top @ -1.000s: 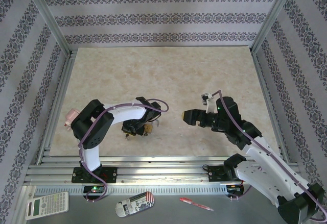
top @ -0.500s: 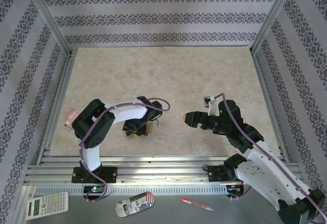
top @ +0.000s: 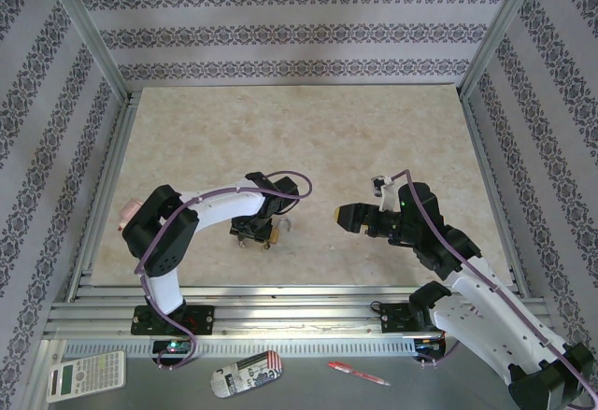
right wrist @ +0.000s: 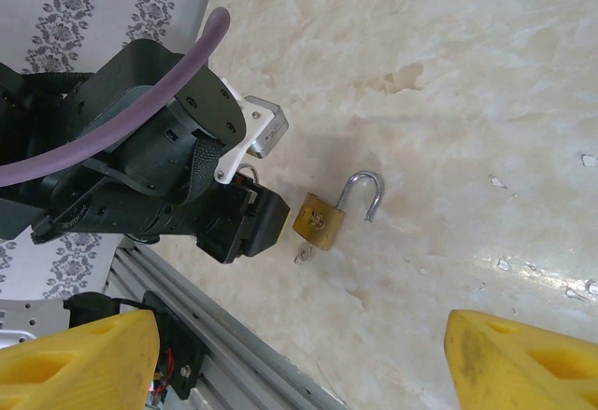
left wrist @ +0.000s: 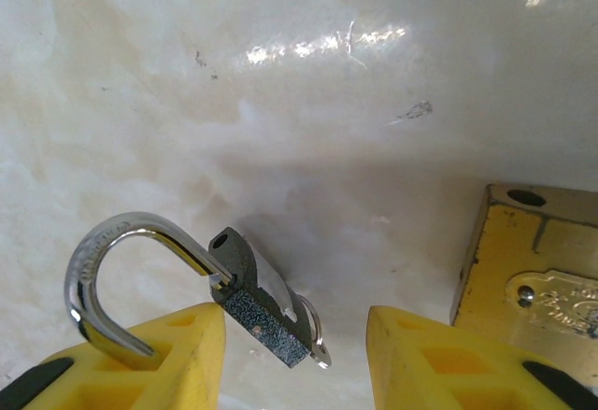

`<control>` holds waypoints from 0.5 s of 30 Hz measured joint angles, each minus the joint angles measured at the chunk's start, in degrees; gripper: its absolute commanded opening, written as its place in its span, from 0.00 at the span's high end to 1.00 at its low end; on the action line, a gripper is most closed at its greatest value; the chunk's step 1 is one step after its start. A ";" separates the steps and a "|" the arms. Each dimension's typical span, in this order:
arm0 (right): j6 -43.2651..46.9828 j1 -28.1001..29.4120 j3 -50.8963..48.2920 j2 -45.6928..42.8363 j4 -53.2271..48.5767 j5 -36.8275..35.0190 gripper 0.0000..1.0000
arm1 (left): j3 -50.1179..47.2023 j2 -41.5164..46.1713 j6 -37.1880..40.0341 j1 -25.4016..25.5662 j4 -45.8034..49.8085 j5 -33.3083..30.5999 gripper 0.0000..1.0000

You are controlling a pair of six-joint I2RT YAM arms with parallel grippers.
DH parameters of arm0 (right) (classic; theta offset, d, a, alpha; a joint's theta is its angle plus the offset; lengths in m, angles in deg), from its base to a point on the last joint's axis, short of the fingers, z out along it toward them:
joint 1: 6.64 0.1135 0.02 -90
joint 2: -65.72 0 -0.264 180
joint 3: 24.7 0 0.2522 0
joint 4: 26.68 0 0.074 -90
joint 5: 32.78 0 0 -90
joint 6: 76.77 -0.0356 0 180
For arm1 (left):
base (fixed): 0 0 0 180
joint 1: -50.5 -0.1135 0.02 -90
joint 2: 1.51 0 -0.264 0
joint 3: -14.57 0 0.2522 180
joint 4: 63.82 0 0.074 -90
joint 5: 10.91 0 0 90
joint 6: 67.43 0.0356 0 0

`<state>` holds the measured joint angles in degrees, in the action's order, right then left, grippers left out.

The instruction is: Unlock with the key

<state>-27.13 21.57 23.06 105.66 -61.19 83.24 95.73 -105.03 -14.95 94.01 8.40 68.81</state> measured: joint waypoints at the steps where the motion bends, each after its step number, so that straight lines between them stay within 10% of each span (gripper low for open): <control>1: 0.00 0.00 -0.04 -0.02 -0.02 0.04 0.20 | 0.00 -0.04 0.15 0.00 -0.09 0.00 0.55; 15: -0.04 0.00 -1.77 -0.79 0.42 0.39 0.19 | 6.16 -5.79 4.31 0.00 2.91 0.35 0.43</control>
<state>-27.17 21.57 21.29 104.88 -60.78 83.63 101.89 -110.82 -10.64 94.01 11.31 69.16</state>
